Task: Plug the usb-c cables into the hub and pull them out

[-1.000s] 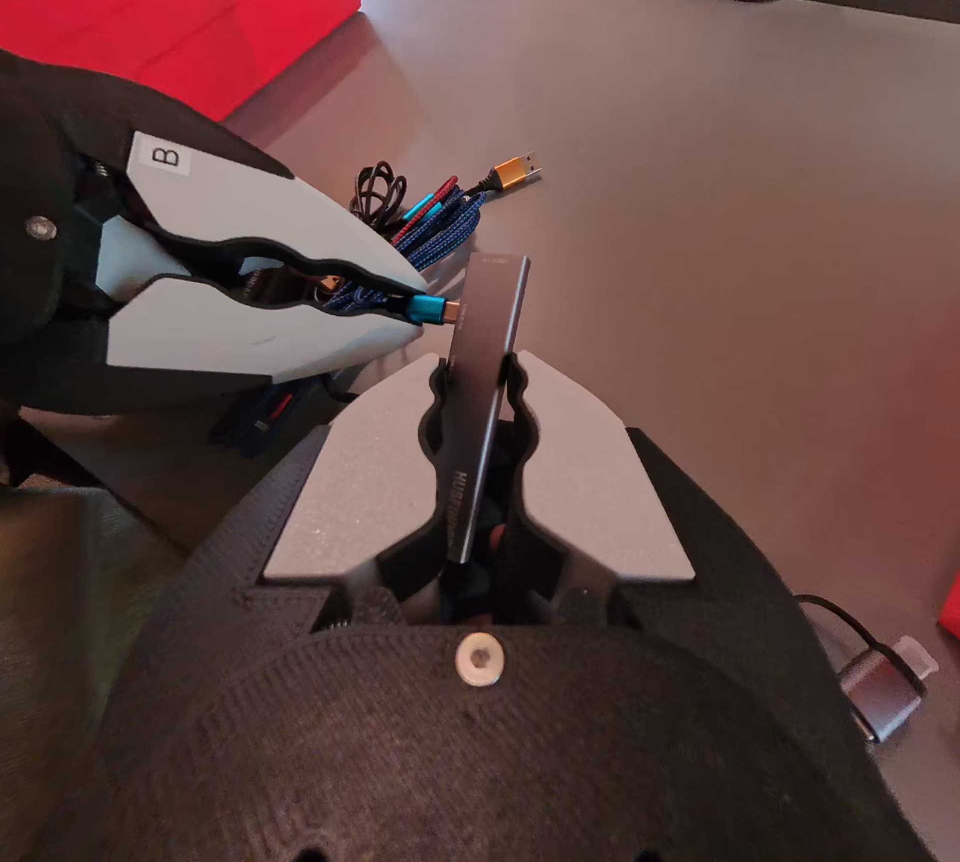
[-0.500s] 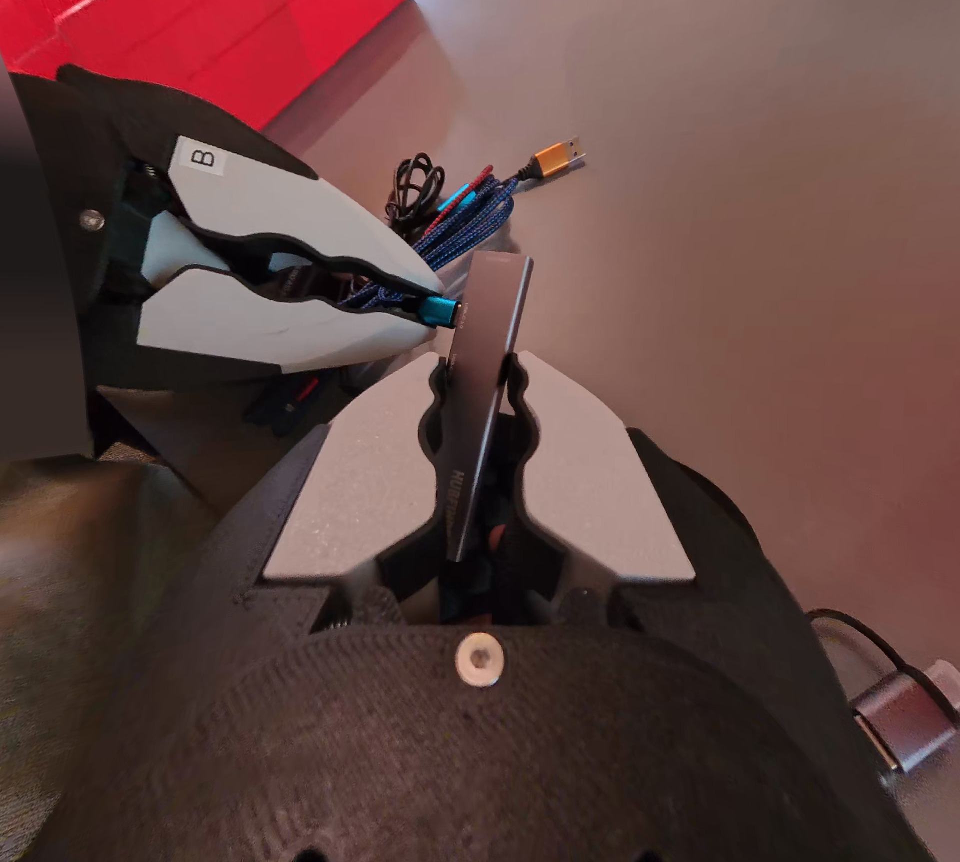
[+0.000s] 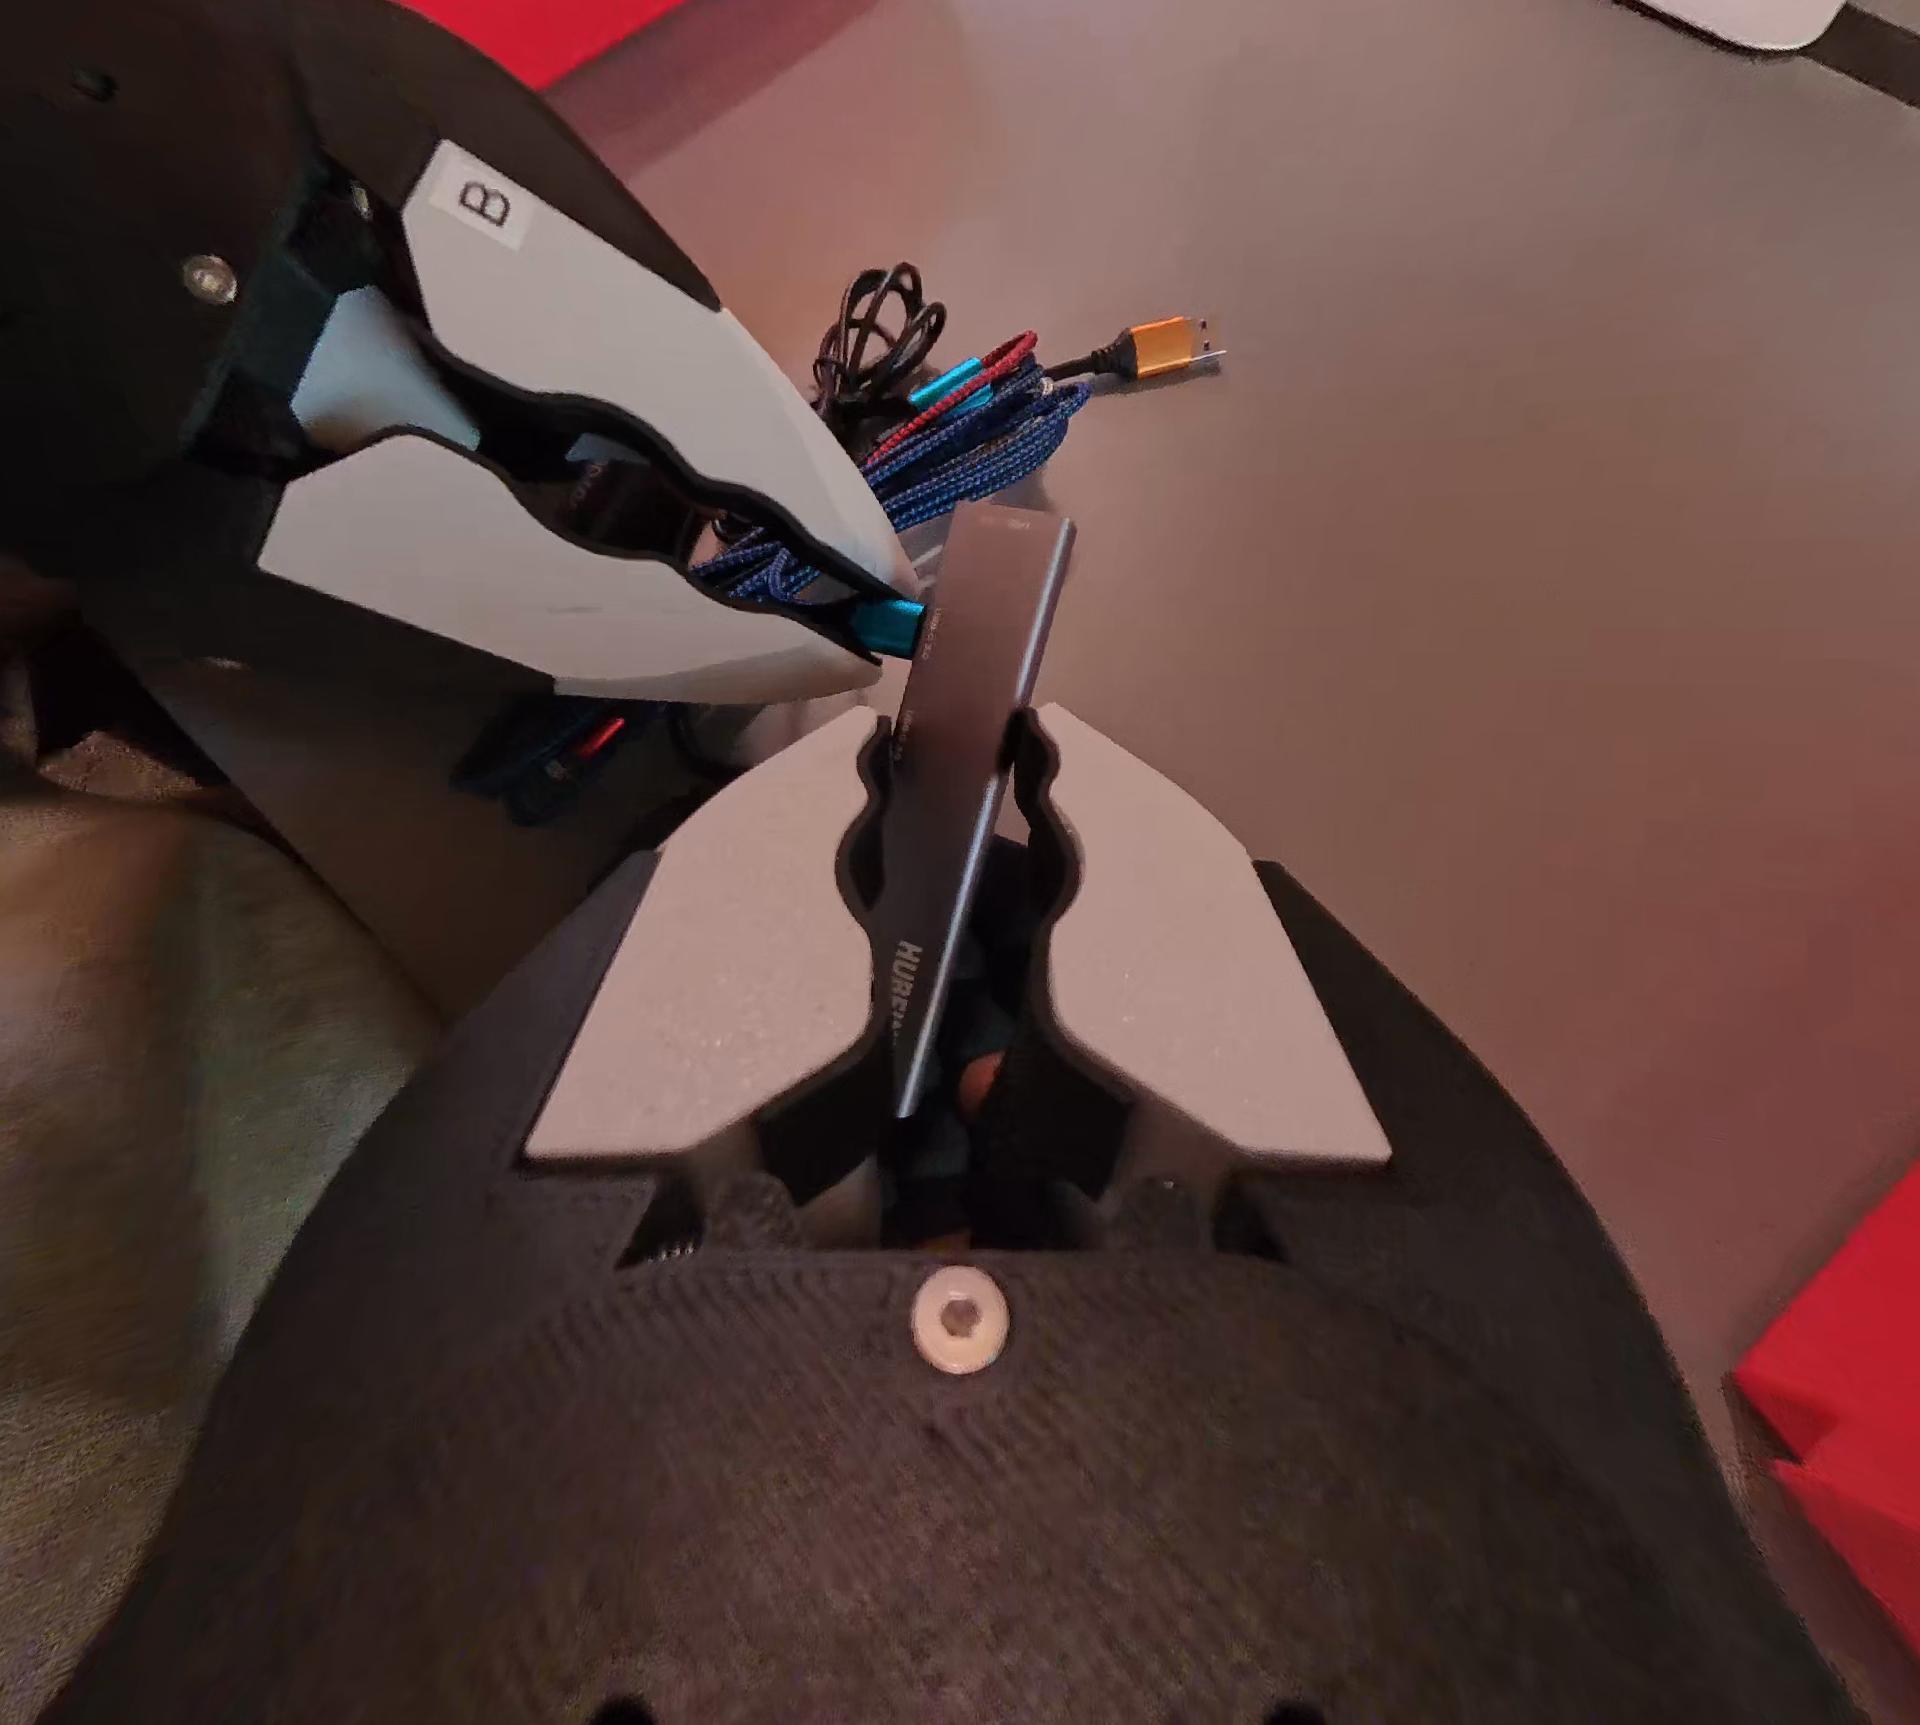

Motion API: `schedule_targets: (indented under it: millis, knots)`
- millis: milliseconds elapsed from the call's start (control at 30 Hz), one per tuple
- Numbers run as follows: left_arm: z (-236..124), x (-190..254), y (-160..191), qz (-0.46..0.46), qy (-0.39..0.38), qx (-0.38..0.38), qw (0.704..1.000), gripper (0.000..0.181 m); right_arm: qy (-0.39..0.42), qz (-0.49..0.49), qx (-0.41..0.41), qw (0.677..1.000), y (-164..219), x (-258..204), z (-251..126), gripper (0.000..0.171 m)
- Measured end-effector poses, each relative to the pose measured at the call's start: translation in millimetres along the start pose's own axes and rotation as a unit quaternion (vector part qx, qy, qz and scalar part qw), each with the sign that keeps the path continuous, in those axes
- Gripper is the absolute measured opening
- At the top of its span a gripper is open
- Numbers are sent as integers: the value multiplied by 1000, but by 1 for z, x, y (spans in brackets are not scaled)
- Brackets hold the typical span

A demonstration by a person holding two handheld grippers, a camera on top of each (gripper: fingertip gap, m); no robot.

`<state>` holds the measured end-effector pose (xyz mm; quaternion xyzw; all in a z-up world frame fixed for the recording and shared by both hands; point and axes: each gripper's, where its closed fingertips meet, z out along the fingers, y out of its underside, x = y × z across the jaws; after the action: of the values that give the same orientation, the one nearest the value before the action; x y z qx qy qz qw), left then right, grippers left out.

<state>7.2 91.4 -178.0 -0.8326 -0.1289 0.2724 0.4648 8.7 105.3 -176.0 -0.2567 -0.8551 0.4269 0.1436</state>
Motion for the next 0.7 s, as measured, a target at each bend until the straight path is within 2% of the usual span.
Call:
schedule_targets:
  millis: [133,233,333,400,467,533,567,633,700]
  knots:
    - [0,-1,1,5,-4,-4,1000,10,-6,-6,-6,1000,1,1,3,22]
    - [-7,-14,-18,-38,-20,58,997,12,-35,20,47,998,-18,1,-1,21]
    - [-28,-45,-40,-92,-68,151,982,45,6,-21,74,997,-35,14,-5,21]
    - [-60,-74,-54,-147,-114,269,945,54,21,-27,108,994,-49,23,-13,21]
    - [-100,-97,-61,-238,-119,404,875,59,32,-18,150,988,-67,36,-24,21]
    - [-122,-110,-57,-324,-91,482,809,67,42,-4,207,977,-90,50,-40,21]
    - [-126,-114,-54,-351,-79,500,788,70,46,5,239,970,-103,57,-49,21]
    - [-128,-117,-50,-373,-77,510,771,78,62,16,299,952,-128,74,-70,21]
    - [-130,-116,-50,-359,-91,512,775,80,83,26,357,930,-151,94,-97,21]
